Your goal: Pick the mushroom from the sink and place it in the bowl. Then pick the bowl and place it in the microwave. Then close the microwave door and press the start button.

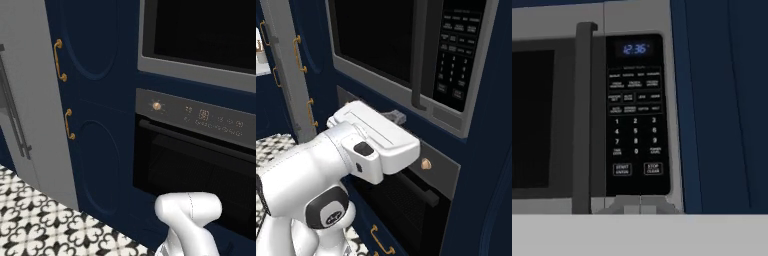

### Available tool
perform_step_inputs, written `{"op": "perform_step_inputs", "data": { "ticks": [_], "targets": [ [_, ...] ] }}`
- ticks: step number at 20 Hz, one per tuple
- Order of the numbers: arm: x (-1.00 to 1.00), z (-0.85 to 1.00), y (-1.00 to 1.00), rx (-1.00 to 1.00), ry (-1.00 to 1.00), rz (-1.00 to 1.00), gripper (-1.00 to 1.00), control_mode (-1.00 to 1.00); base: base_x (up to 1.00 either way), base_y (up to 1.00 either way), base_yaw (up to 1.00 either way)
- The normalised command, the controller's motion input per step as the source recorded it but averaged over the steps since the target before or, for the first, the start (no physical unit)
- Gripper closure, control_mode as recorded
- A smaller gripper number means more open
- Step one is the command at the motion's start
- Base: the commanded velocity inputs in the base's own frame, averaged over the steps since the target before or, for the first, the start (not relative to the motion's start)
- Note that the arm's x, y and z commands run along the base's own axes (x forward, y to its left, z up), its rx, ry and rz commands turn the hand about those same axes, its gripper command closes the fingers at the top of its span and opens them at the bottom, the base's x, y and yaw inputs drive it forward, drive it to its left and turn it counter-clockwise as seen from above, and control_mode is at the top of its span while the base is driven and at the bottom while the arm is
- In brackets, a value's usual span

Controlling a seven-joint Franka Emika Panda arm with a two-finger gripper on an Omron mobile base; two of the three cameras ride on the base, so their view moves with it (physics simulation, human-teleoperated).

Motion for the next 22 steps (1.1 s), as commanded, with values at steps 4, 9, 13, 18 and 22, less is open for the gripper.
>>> {"op": "perform_step_inputs", "data": {
  "ticks": [4, 9, 13, 18, 22],
  "targets": [
    [0.59, 0.0, -0.2, 0.0, -0.05, 0.07, 1.0, -1.0, 0.0, 0.0, 0.0],
    [0.4, 0.0, -0.21, 0.0, -0.01, 0.07, 1.0, -1.0, 0.0, 0.0, 0.0],
    [0.26, 0.0, -0.36, 0.01, 0.0, 0.07, 1.0, -1.0, 0.0, 0.0, 0.0],
    [0.07, 0.09, -0.04, 0.0, 0.01, 0.01, 1.0, -1.0, 0.0, 0.0, 0.0],
    [0.05, 0.24, -0.02, 0.01, 0.08, 0.0, 1.0, -1.0, 0.0, 0.0, 0.0]
  ]
}}
